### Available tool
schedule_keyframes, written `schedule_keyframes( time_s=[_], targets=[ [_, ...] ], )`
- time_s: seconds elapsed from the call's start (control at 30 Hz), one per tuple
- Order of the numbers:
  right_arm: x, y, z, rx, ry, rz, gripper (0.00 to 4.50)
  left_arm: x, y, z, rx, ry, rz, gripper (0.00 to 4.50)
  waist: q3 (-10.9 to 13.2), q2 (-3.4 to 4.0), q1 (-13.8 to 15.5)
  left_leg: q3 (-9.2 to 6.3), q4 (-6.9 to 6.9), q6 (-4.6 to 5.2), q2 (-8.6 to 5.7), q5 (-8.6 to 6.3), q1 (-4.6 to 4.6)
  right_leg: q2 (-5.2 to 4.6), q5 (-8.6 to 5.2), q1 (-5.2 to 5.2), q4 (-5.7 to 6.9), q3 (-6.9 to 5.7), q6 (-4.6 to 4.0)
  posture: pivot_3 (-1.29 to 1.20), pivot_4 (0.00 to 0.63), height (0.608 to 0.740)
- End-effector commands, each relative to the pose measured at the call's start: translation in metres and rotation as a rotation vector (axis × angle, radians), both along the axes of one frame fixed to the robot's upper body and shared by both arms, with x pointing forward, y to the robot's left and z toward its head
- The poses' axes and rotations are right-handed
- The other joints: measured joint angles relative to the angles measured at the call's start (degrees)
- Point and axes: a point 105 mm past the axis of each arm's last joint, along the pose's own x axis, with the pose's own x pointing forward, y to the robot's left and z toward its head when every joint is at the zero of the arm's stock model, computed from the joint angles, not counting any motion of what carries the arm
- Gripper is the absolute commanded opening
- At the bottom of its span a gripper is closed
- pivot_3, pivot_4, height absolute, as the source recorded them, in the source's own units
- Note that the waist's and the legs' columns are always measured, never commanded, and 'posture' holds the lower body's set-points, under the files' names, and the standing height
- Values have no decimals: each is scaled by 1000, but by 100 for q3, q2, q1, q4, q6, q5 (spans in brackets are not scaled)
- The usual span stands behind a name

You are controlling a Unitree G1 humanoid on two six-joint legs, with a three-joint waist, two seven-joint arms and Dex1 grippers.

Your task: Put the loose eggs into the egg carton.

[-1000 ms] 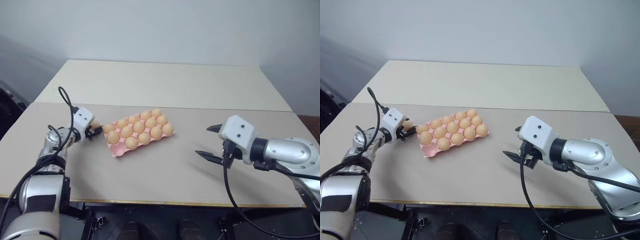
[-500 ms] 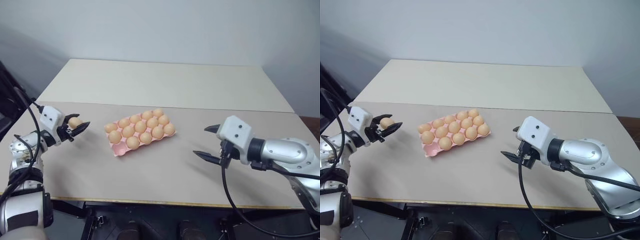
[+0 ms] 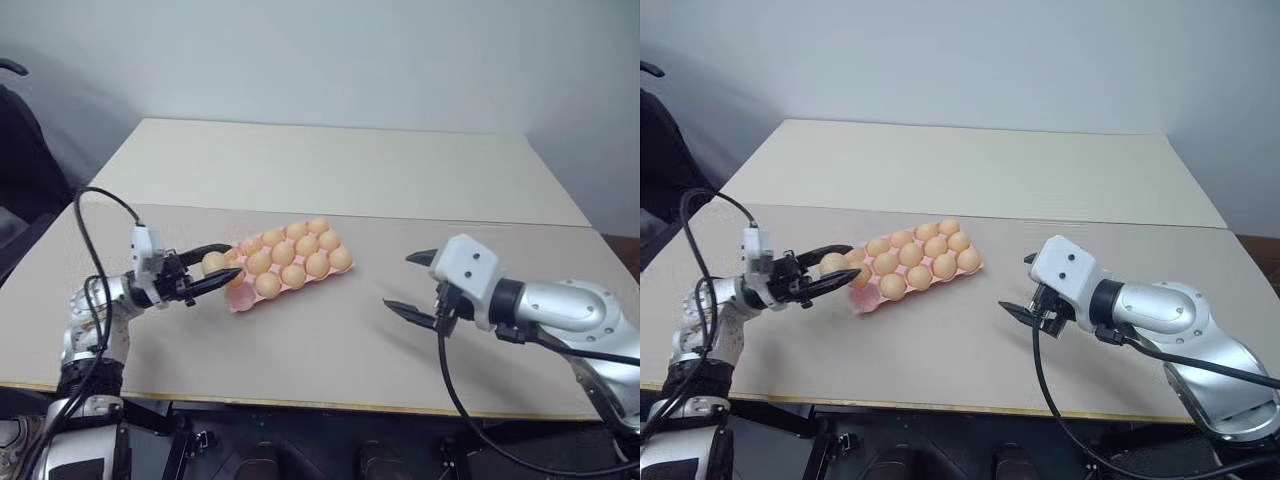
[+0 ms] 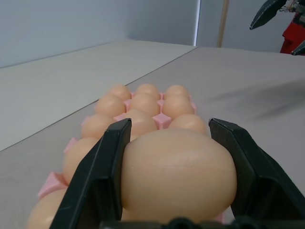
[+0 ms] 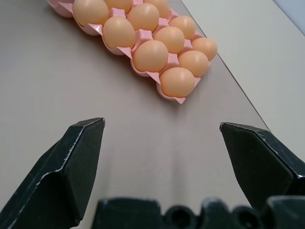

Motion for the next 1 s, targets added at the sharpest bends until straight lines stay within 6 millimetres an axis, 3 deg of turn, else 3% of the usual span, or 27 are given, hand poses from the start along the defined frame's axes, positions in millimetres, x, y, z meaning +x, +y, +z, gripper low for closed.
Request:
schedule_keyframes(
  time_s=[0.03, 0.37, 0.57, 0.8, 1.0],
  targets=[
    [-3, -2, 11, 0, -68, -14, 4500, -1, -7, 12, 13, -42, -52, 2418, 0, 0, -14, 0, 0, 0, 0, 0, 0, 0, 0, -1, 0, 1, 0, 0, 150, 740],
    [-8, 0, 13, -6, -86, 7, 4500, -6, -13, -3, 100, 3, -98, 2418, 0, 0, -15, 0, -1, 0, 0, 0, 2, 1, 0, -1, -1, 3, 0, 0, 150, 740],
    [-25, 9, 13, -16, -68, 128, 4500, -11, -9, -7, 131, 16, -106, 2418, 0, 0, -16, 0, -1, 1, 1, 0, 2, 1, 0, -1, -1, 3, 0, 0, 150, 740],
    [-21, 6, 13, -28, -78, 115, 4500, -11, -11, -9, 123, 26, -115, 2418, 0, 0, -6, 0, -1, 1, 0, 0, 6, 1, 0, 4, -1, 2, 0, 0, 150, 740],
    [-20, 5, 13, -30, -77, 101, 4500, -7, -12, -13, 132, 0, -84, 4338, 0, 0, -6, 0, 0, 1, 0, 0, 7, 1, 0, 4, -1, 3, 0, 0, 150, 740]
  ],
)
